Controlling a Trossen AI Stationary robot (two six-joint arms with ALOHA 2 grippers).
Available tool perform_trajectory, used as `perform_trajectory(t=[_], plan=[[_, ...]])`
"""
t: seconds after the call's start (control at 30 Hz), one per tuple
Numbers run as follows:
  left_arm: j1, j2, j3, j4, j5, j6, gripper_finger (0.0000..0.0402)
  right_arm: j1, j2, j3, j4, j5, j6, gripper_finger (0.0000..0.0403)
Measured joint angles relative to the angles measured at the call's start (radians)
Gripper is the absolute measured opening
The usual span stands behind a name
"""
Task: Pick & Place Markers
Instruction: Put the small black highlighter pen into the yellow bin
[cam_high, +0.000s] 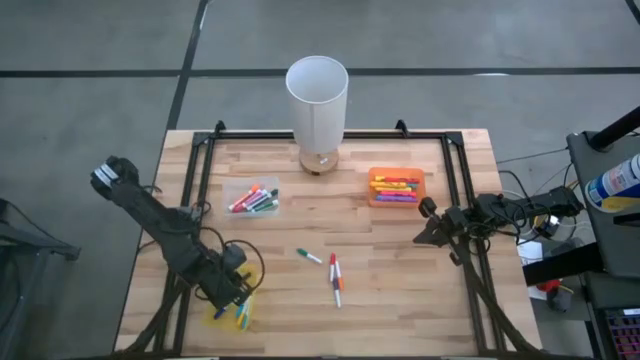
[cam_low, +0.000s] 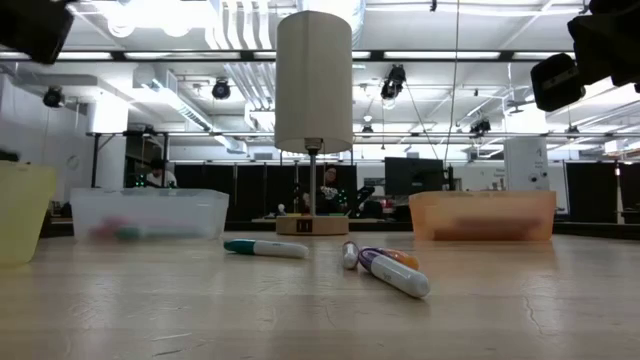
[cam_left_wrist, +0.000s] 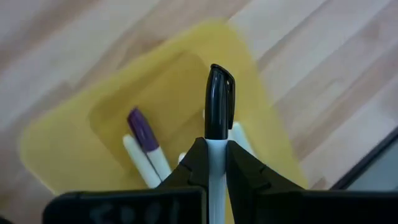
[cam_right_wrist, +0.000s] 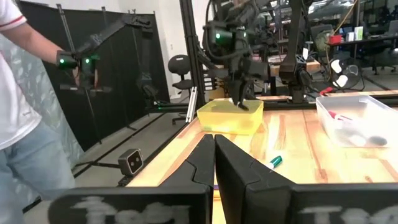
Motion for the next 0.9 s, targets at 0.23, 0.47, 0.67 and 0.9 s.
perform_trajectory(t=[0.23,0.47,0.67,0.9], plan=[[0.000,0.017,-0.078,0.033,0.094,-0.149,0.0028,0.000,0.000,0.000,0.000,0.000,0.000,0.0009],[0.000,0.017,-0.088,0.039,0.116,-0.214,0.0092,0.000,0.000,0.000,0.000,0.000,0.000,0.0009],[0.000,0.017,-0.077,0.039,0.199,-0.215,0.0132,0.000,0.000,0.000,0.000,0.000,0.000,0.0009],[0.001,0.017,-0.053,0.045,0.292,-0.213,0.0137,0.000,0.000,0.000,0.000,0.000,0.000,0.0009]])
